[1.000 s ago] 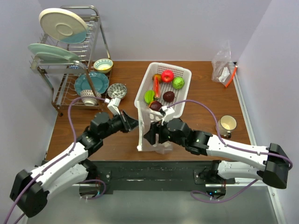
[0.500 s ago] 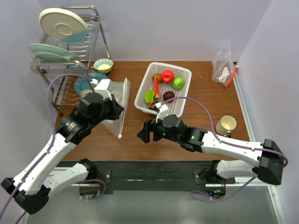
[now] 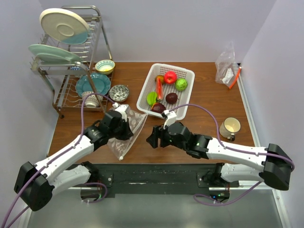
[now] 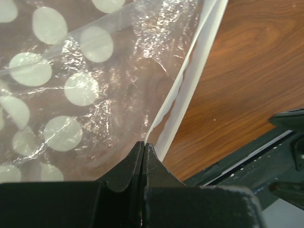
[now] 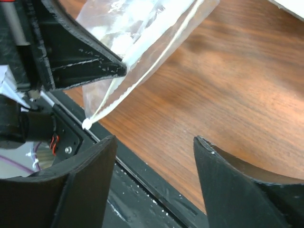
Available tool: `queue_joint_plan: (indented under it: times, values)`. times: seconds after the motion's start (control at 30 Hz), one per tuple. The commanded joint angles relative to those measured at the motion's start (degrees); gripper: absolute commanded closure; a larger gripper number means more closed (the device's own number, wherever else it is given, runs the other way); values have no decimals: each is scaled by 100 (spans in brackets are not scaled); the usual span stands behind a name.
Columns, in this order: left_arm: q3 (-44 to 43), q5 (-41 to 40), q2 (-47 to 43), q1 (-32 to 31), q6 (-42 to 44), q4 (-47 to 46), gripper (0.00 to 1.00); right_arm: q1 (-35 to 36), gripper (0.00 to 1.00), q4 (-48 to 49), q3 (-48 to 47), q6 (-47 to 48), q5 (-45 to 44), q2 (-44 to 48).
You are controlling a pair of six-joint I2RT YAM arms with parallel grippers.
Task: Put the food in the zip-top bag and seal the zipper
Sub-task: Open the zipper of the food storage bag at the center of the board.
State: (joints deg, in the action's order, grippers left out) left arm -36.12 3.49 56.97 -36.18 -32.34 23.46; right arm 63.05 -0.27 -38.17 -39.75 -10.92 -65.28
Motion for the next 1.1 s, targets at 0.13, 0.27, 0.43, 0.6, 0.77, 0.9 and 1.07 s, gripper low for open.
queue_joint_plan:
  times: [0.13,0.27,0.43,0.6,0.77,0.9,1.07]
  values:
    - [228,451,-379,-47,-317,-1133,100,-3,36,1003,-146,-499,-428,-766]
    - [272,513,-371,-47,-335,-1160,100,6,36,1073,-550,-543,-604,-1329]
    - [316,548,-406,-55,-326,-1177,100,-3,38,1416,-682,-473,-561,-1576]
    - [377,583,-441,-55,-326,-1213,100,-3,39,1477,-762,-446,-525,-1620]
    - [386,609,-467,-55,-326,-1213,100,6,39,1513,-779,-359,-657,-1532]
    - [360,618,-529,-55,-326,-1186,100,-3,39,1101,-999,-306,-841,-1672]
    - [281,592,-599,-55,-317,-1081,100,6,43,1012,-1025,-411,-1052,-1822]
